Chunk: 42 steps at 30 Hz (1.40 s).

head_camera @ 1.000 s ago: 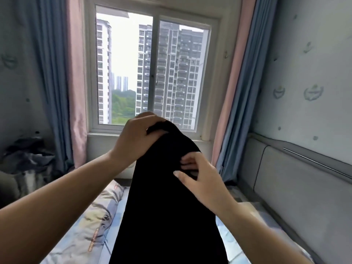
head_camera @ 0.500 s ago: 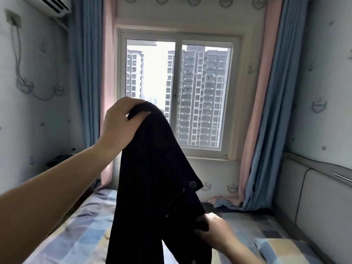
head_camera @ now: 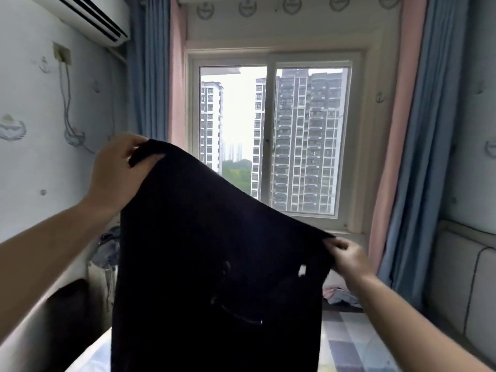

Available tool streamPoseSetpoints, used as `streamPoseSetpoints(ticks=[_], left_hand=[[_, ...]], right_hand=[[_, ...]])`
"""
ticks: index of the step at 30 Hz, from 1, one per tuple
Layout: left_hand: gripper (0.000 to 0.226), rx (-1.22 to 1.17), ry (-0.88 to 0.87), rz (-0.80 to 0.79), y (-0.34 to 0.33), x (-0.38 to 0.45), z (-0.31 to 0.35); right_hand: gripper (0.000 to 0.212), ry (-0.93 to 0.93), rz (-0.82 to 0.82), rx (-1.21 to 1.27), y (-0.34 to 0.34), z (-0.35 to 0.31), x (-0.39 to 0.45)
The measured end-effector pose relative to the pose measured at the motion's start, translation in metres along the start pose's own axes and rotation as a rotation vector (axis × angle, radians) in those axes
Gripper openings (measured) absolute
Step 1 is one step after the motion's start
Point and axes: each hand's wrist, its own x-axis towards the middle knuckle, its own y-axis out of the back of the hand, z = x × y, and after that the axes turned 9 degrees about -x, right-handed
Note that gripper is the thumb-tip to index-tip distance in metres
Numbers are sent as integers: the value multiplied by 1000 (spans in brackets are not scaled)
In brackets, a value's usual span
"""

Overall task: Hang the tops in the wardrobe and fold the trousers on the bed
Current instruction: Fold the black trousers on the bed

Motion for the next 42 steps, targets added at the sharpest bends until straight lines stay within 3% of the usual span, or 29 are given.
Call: streamPoseSetpoints(ticks=[2,6,8,10,13,16,25,30,36,42], left_hand=[[26,27,34,27,6,-1,-10],[19,-16,115,54,7,-1,-24],[15,-79,167,59,9,-2,-34],[28,-130,236,62,3,-3,-49],[45,-222,347,56,-27,-10,-55],[45,-291,387,26,-64,-24,-32],[20,-937,634,95,-127,-47,69],[4,-1005,686,146,-111,-78,86],[7,-819,800,228,-76,-154,34],[7,-496,1130,266,-8,-296,-72]], right_hand=[[7,31,35,87,7,-28,10],[33,22,110,299,23,-70,26],[27,22,129,298,29,-85,27],[15,19,173,298,34,-95,27],[24,4,275,345,59,-109,25],[35,25,306,426,93,-131,29],[28,261,407,367,156,-254,29],[29,366,347,344,148,-291,31],[30,255,146,304,55,-239,46],[28,-64,-108,125,-87,-81,28]])
